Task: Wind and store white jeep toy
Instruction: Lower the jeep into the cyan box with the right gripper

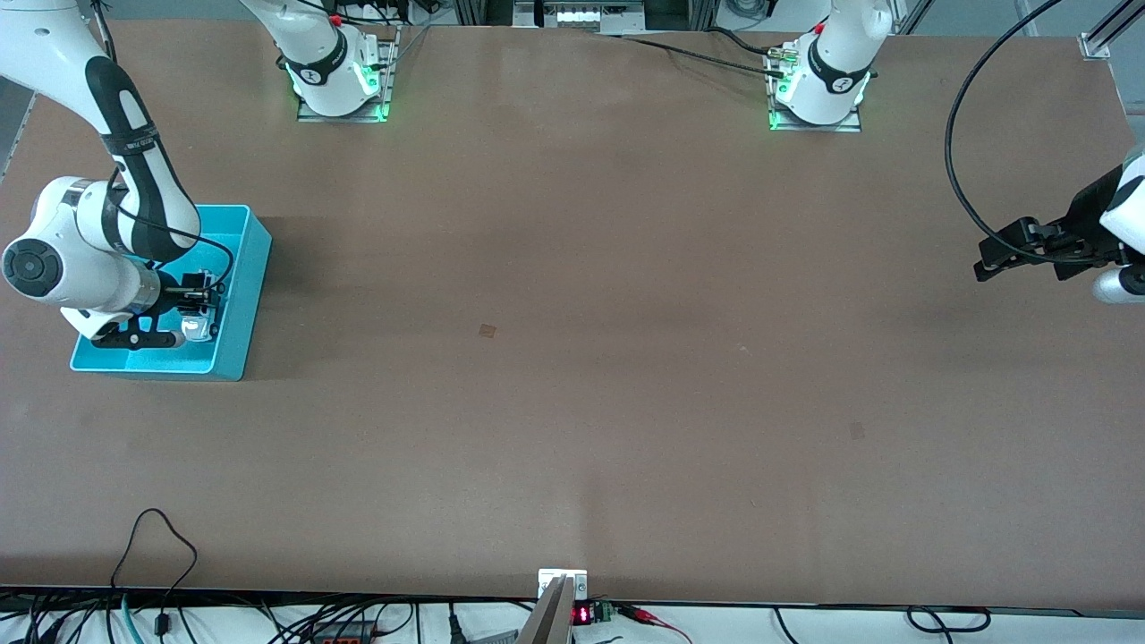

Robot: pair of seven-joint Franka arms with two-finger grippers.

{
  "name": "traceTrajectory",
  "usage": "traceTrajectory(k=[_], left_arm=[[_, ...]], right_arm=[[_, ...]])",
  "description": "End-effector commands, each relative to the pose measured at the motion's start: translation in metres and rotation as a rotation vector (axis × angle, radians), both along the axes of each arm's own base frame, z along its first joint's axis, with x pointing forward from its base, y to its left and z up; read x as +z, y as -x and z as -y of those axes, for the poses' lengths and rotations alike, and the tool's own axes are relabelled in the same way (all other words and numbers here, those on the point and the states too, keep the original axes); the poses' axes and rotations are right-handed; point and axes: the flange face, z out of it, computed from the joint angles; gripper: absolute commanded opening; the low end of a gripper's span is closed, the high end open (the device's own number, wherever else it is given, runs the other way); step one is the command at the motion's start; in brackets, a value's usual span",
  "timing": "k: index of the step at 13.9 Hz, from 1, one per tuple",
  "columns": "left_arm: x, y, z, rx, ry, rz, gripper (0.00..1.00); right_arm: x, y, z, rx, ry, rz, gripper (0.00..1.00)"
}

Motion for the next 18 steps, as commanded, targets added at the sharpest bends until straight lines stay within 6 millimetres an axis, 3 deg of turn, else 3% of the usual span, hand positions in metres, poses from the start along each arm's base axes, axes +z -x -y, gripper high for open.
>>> traceTrajectory(k=[1,4,8,17,18], left_arm=[[0.0029,0.0051,0.0005,-0.010,0.015,0.004,1.00],[0.0029,0.0052,0.0014,-0.011,0.015,0.004,1.00],[0.0029,0.0052,0.0014,-0.011,0.015,0.004,1.00],[0.0071,0.0050,-0.0012,-0.007,0.015,0.016,1.00],[0.0071,0.0049,-0.0038,-0.002,0.014,0.016,1.00]], right_arm=[[-0.0012,0.0008,0.0018,-0.001,-0.003,0.003,0.04],[-0.0029,0.0010,0.0017,-0.001,-0.004,0.002,0.11],[-0.0065,0.0021,0.0023,-0.005,-0.006,-0.005,0.41],[-0.0064,0.0017,0.0015,-0.004,-0.007,-0.004,0.80],[-0.0055,0.0018,0.0024,-0.005,-0.006,-0.002,0.96]])
